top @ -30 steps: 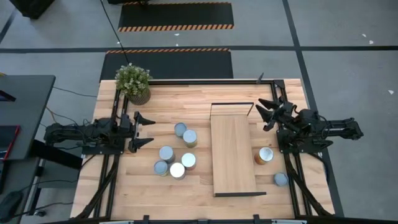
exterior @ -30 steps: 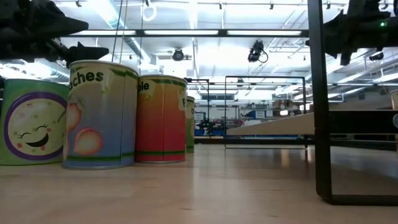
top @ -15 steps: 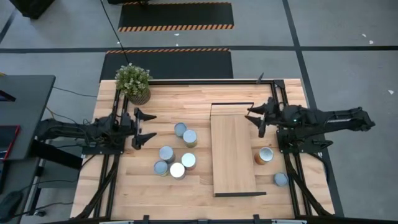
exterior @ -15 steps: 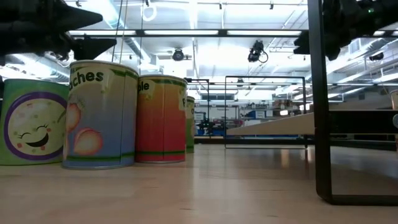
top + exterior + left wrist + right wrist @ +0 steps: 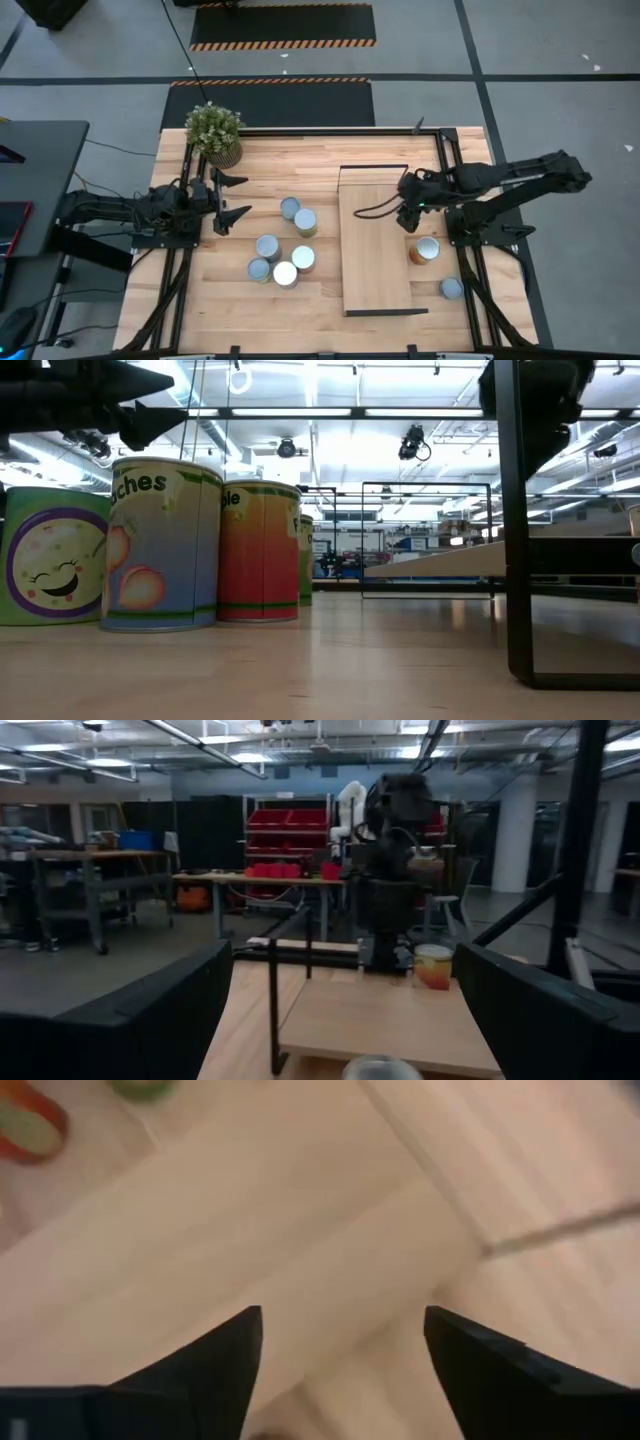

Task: Pick and place cans onto a shelf
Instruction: Put the canned corn can on the shelf

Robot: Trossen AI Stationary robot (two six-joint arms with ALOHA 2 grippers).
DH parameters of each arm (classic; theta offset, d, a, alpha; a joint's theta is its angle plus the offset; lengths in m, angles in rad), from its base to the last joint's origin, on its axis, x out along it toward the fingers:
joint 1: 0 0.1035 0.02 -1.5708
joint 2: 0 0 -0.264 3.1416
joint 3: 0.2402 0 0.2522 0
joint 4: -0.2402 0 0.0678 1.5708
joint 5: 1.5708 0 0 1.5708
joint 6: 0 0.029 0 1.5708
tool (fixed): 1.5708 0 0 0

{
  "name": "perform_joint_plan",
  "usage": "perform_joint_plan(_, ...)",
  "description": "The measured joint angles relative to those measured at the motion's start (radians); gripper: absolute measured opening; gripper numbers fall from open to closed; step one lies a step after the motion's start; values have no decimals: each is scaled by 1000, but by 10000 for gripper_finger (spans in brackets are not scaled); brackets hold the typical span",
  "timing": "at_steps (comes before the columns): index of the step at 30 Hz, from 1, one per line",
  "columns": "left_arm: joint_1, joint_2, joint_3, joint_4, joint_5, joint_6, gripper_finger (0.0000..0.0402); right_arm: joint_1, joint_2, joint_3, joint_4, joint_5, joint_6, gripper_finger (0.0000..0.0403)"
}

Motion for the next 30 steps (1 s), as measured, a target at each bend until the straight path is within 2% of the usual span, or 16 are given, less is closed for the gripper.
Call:
perform_joint_plan(7, 0, 0, 0, -31, -38, 51, 386, 0, 202, 91, -235, -197, 282, 326)
perform_joint_plan(12, 0, 0, 0, -18, -39, 117, 386, 15, 262, 92, -247, -318, 387, 328)
perform_joint_plan(23, 0, 0, 0, 3, -39, 214, 386, 126, 279, 91, -250, -314, 623, 327)
perform_joint_plan(30, 0, 0, 0, 2, -38, 217, 386, 181, 279, 90, -245, -313, 734, 327)
